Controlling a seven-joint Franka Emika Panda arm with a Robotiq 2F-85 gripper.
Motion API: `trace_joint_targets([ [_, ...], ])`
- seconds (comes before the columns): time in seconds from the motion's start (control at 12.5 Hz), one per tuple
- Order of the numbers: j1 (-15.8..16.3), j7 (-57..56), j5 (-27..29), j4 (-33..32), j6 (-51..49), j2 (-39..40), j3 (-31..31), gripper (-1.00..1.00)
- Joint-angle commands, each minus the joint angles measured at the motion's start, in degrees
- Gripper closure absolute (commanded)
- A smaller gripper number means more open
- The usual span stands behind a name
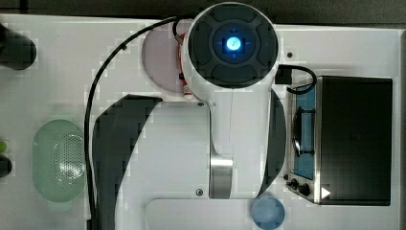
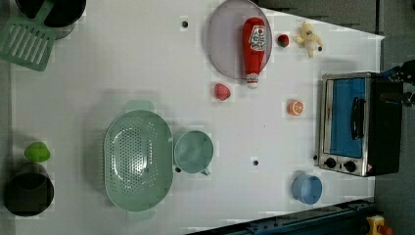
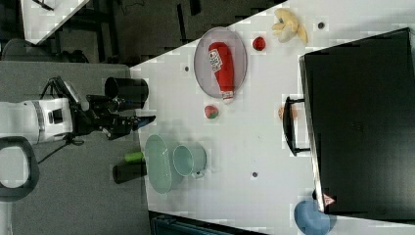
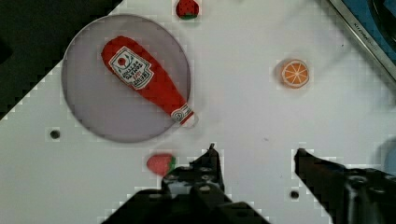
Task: Pick ketchup from plate and place it on table.
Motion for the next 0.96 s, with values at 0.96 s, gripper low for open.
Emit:
trace_joint_targets([
  [0.96, -2.61, -10.25, 1.51, -6.65, 20.82, 12.95, 5.51, -1.0],
])
